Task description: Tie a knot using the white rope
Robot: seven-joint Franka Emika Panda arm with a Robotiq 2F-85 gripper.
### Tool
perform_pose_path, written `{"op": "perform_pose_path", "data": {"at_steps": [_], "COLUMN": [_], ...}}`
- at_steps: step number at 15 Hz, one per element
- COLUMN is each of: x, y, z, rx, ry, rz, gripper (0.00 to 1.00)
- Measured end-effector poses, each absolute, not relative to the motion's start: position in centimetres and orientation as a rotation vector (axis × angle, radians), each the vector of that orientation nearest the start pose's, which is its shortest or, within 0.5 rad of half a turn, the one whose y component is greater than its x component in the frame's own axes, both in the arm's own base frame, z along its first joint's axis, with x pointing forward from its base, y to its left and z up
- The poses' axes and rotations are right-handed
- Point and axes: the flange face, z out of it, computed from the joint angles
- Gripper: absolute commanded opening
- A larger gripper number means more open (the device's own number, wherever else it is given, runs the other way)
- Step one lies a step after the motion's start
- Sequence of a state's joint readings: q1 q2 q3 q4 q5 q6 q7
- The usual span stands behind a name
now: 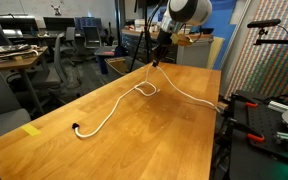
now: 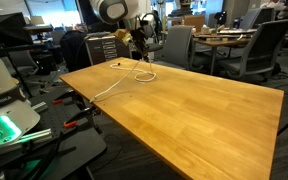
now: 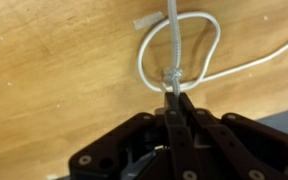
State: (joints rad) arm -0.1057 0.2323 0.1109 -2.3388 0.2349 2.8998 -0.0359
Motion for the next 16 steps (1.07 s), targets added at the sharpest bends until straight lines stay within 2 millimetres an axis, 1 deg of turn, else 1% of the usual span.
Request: {"op": "perform_pose_path", "data": {"at_steps": [2,4,6,7,9,11,13,16], "x": [54.5,54.1,53.5,53.2,52.8,52.5,52.2,51.5], "y": [-2.8,-5.0,-7.2,-8.2,-9.9,-11.0,-11.7,-11.9], "z": [31.7,36.3,40.1,41.6,43.8,45.5,47.3,48.7], "rx": [-2.908,-2.828,-2.738,-2.694,-2.61,-2.522,-2.444,-2.366], "ry": [0.35,0.443,0.537,0.581,0.665,0.735,0.765,0.756], "rz": [-0.631,-0.763,-0.879,-0.937,-1.049,-1.142,-1.217,-1.281], "gripper": [0.06,0.06,0.06,0.07,0.06,0.05,0.05,0.05]}}
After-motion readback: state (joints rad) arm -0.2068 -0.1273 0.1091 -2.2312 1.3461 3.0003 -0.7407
